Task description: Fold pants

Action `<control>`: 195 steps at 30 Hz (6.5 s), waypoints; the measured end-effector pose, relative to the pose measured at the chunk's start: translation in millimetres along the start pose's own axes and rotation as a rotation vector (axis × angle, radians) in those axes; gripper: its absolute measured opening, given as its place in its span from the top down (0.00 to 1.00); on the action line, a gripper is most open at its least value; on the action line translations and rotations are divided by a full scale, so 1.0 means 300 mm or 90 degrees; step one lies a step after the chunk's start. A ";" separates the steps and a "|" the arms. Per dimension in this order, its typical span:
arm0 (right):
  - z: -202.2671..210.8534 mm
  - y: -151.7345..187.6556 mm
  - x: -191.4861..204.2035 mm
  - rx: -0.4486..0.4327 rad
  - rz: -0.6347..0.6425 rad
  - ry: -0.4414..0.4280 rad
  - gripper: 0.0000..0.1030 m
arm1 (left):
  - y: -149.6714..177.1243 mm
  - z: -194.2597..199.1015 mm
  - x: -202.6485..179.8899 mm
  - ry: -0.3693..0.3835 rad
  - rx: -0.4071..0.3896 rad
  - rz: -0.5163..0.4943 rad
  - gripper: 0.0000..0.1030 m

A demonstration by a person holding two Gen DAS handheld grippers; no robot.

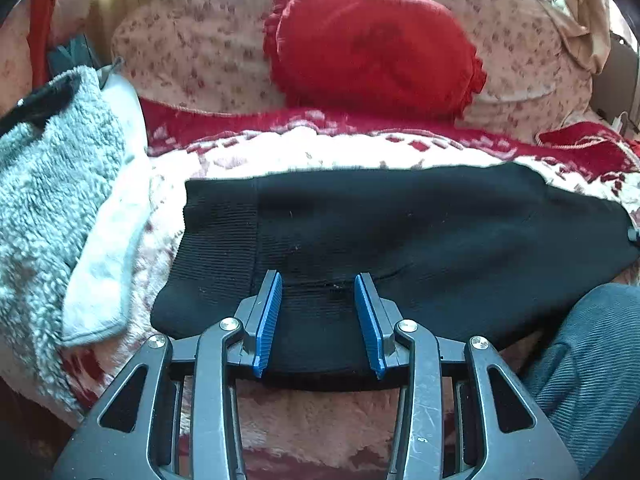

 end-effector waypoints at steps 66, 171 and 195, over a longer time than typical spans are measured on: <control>0.149 -0.061 0.262 -0.133 0.050 -0.131 0.77 | -0.066 0.049 -0.266 0.117 0.069 -0.049 0.61; -0.035 0.230 0.612 -0.034 0.383 -0.063 0.87 | -0.212 0.246 -0.597 0.346 -0.094 -0.213 0.87; -0.093 0.238 0.544 0.033 0.362 -0.055 0.97 | -0.277 0.027 -0.519 0.296 0.024 -0.112 0.97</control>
Point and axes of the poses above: each gripper's, at about its wrist camera, not at the fingertips, and z roughly against the way its jaws point, x to its left, y to its underside, the point moved 7 cm from there along -z, roughly the way its jaws point, and after that the axes turned 4 degrees about -y, right-handed, at the moved point
